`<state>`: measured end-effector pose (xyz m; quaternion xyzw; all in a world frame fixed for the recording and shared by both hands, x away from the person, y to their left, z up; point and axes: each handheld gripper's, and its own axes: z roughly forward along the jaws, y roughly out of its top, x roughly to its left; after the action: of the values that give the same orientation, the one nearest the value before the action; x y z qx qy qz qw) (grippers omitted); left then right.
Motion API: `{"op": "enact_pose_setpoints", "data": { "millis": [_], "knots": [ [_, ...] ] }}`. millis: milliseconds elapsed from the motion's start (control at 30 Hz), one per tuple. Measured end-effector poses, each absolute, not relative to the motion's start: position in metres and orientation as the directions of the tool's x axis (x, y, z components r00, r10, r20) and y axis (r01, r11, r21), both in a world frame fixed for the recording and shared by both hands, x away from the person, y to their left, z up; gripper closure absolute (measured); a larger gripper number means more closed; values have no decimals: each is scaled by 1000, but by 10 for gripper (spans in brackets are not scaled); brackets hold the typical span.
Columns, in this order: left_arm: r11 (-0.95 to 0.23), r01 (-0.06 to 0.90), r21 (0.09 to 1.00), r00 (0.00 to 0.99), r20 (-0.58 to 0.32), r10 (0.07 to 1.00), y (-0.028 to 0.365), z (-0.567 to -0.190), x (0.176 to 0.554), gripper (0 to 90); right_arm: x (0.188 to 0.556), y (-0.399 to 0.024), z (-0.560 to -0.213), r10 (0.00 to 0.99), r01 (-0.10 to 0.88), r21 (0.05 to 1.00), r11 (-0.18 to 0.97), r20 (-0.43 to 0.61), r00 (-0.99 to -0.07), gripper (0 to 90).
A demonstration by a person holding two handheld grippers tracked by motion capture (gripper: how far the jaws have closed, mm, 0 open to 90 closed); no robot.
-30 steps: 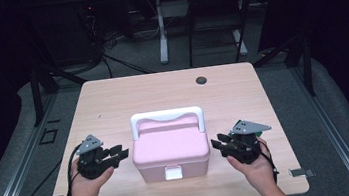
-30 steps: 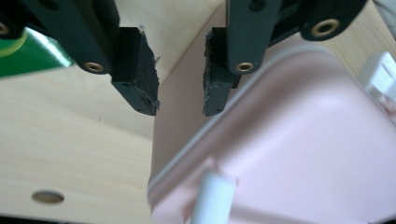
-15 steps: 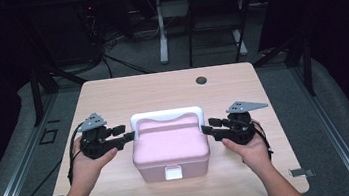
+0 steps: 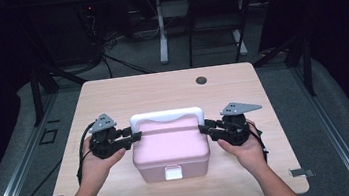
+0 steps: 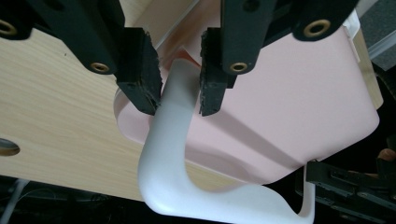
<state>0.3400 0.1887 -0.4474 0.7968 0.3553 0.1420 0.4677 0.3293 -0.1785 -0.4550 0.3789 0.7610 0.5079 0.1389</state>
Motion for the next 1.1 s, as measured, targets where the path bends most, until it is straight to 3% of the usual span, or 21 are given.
{"op": "enact_pose_setpoints", "data": {
  "millis": [333, 1100],
  "knots": [
    [-306, 410, 859, 713, -93, 694, 191, -448, 332, 732, 316, -175, -456, 727, 375, 900, 220, 104, -678, 738],
    [-323, 409, 854, 713, -78, 697, 195, -424, 338, 721, 321, -172, -438, 717, 392, 902, 181, 152, -680, 742]
  ]
}}
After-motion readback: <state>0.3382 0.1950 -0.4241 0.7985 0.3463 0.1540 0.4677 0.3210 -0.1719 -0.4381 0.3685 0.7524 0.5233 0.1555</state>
